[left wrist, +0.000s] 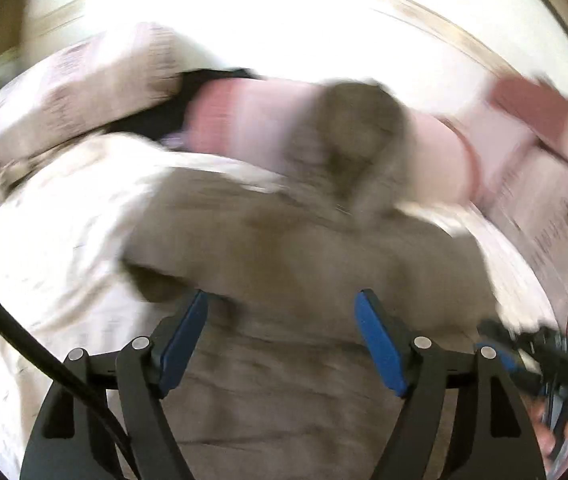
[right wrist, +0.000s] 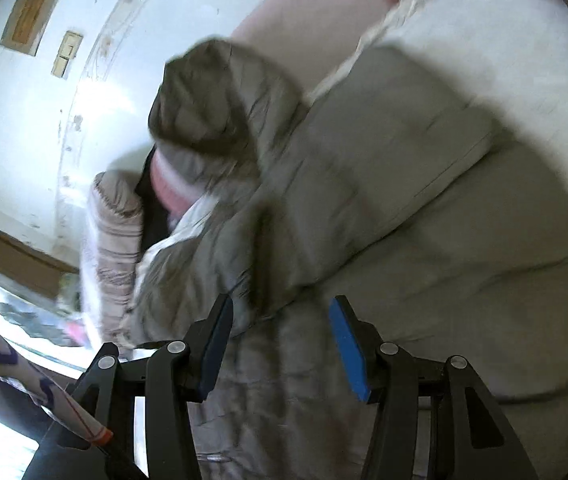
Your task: Fold large clothes
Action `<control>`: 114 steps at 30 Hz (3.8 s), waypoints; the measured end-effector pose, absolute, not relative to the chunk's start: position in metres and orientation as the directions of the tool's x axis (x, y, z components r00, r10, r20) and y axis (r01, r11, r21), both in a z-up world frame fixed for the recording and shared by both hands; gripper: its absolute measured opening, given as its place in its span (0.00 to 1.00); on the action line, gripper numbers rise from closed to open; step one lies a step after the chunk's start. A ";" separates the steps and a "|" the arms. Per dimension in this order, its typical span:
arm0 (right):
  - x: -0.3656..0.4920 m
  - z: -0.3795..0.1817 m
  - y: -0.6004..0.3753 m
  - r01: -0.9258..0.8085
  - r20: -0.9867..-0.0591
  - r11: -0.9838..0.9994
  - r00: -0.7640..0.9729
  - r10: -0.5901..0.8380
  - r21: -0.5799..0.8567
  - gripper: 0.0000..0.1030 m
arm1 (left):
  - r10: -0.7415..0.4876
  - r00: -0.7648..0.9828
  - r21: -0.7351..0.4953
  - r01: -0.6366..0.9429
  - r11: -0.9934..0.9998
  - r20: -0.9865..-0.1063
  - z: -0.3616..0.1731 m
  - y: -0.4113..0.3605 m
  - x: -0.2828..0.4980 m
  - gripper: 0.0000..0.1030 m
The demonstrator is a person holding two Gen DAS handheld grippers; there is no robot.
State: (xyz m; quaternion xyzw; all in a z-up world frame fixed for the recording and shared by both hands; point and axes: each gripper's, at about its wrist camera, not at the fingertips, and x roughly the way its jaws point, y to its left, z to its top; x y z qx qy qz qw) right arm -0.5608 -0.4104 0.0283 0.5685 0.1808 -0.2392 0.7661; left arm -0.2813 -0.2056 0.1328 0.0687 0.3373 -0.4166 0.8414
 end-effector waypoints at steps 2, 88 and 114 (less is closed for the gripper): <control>-0.543 0.016 -0.411 0.533 -0.520 0.211 0.846 -0.118 0.819 0.52 | -0.613 0.498 -0.185 0.664 0.724 -0.613 0.125 -0.184 -0.243 0.73; -0.481 0.044 -0.395 0.890 -0.724 0.375 0.436 -0.534 0.260 0.35 | -0.520 0.483 0.016 0.744 0.669 -0.704 0.047 -0.274 -0.260 0.85; -0.467 0.031 -0.387 0.883 -0.778 0.418 0.412 -0.474 0.213 0.35 | -0.509 0.510 0.055 0.742 0.669 -0.693 0.050 -0.275 -0.267 0.85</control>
